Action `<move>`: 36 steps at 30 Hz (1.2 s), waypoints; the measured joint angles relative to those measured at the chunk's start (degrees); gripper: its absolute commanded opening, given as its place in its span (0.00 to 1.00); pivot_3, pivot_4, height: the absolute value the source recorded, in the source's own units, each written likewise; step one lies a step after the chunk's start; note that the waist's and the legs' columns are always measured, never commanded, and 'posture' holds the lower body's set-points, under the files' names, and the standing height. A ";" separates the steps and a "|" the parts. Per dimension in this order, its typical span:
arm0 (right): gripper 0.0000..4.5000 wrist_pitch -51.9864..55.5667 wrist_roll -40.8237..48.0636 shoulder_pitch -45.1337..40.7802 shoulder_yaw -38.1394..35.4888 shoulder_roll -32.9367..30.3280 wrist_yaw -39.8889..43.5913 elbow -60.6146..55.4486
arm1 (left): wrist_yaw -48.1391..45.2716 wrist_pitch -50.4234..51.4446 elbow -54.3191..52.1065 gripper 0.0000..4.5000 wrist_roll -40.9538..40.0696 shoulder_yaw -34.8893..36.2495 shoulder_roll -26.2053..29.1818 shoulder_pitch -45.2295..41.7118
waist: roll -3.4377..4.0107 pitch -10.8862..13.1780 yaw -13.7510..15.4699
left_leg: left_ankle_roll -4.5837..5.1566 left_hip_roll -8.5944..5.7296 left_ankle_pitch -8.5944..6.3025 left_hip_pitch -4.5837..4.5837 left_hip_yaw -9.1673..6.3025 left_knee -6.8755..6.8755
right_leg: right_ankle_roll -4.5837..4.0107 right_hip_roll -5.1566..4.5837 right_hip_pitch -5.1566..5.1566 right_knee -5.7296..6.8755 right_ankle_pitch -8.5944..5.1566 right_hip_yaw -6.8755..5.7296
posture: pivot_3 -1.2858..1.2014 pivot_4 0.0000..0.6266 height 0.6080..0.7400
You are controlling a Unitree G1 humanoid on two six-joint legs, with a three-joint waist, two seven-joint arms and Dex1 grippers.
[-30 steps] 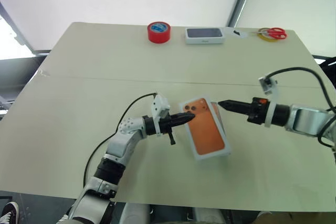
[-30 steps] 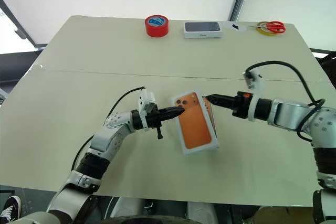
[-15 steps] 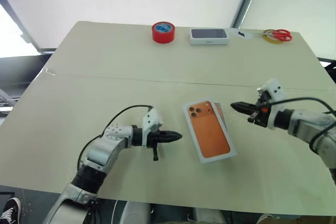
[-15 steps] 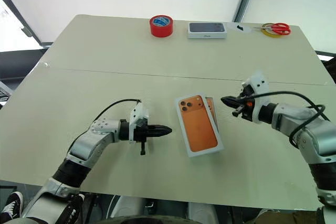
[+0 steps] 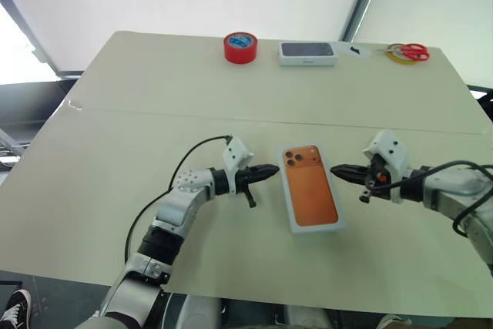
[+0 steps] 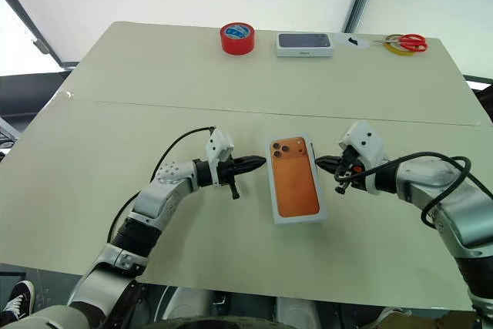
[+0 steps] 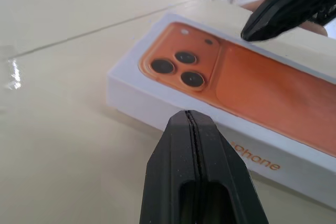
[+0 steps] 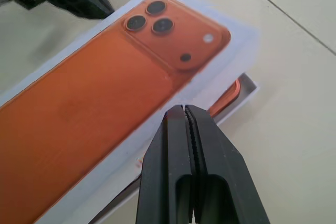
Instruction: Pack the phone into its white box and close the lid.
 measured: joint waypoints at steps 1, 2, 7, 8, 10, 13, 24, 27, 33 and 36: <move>0.01 -0.17 -0.79 -0.40 0.78 0.55 0.07 0.02 | 0.04 -0.01 0.37 0.00 0.01 -0.01 -0.39 -0.33 | 0.00 0.00 -0.04 | 0.00 0.00 0.00 0.00 0.00 0.01 | 0.00 0.00 0.01 0.00 0.00 0.00 | 0.52 0.24 1.00; 0.01 -0.68 -1.98 -0.64 1.71 0.65 0.25 0.06 | 0.05 -0.02 1.03 0.00 0.11 -0.10 -0.84 -0.68 | 0.00 0.00 -0.05 | 0.00 -0.02 0.00 0.00 0.01 0.01 | 0.00 0.00 0.01 0.00 0.00 0.00 | 0.52 0.24 1.00; 0.01 -1.59 -4.50 -1.29 2.26 0.85 1.28 0.54 | -0.21 -0.63 2.79 0.00 1.36 -0.82 -1.62 -1.36 | 0.00 0.00 -0.10 | -0.02 -0.02 0.01 0.01 0.00 0.02 | 0.00 0.01 0.02 0.01 0.00 0.00 | 0.52 0.24 1.00; 0.01 -1.46 -4.73 -1.25 2.34 0.93 1.54 0.54 | -0.28 -0.87 3.15 0.00 1.48 -1.03 -1.75 -1.36 | -0.01 0.00 -0.11 | -0.02 -0.02 0.01 0.01 0.00 0.02 | 0.00 0.01 0.01 0.01 0.00 0.00 | 0.52 0.24 1.00; 0.01 -1.36 -5.28 -1.03 2.41 1.07 1.91 0.35 | -0.22 -1.07 3.69 0.00 1.94 -1.42 -1.73 -1.38 | 0.00 0.00 -0.15 | -0.02 -0.02 0.01 0.01 0.00 0.02 | 0.00 0.01 0.01 0.02 0.00 0.00 | 0.52 0.24 1.00; 0.01 -1.68 -6.05 -0.59 2.41 1.08 2.34 -0.19 | 0.15 -1.20 4.52 0.00 2.50 -1.37 -1.51 -1.42 | 0.00 0.00 -0.15 | -0.03 -0.01 0.02 0.01 0.00 0.02 | 0.00 0.01 0.01 0.02 0.00 0.00 | 0.52 0.24 1.00; 0.01 -6.10 -13.45 -0.22 4.45 0.45 3.92 2.81 | 2.76 -2.38 5.26 0.00 2.45 0.94 -2.95 -2.63 | 0.01 -0.01 -0.09 | -0.10 -0.02 0.06 0.04 0.01 0.05 | 0.00 0.01 0.05 0.03 0.00 0.00 | 0.52 0.24 1.00; 0.01 -6.81 -14.53 -0.21 4.48 0.46 4.39 2.83 | 2.80 -2.33 4.76 0.00 2.50 0.12 -4.06 -2.67 | 0.00 -0.01 -0.11 | -0.13 -0.01 0.08 0.05 0.00 0.05 | 0.00 0.03 0.05 0.04 0.00 0.00 | 0.52 0.24 1.00; 0.01 -6.86 -14.77 -0.12 4.18 1.22 5.14 2.37 | 2.21 -2.05 3.46 0.00 2.33 -0.01 -3.62 -1.59 | 0.00 -0.01 -0.17 | -0.20 0.00 0.11 0.06 0.00 0.05 | 0.00 0.03 0.06 0.04 0.00 0.00 | 0.52 0.24 1.00; 0.01 -6.40 -12.16 -0.15 3.99 3.37 6.54 1.28 | 3.09 0.22 4.07 0.00 -0.04 2.09 -5.96 -3.68 | -0.01 0.01 0.09 | -0.19 -0.01 0.11 0.01 -0.01 0.09 | 0.01 0.02 0.04 0.05 0.00 -0.01 | 0.52 0.24 1.00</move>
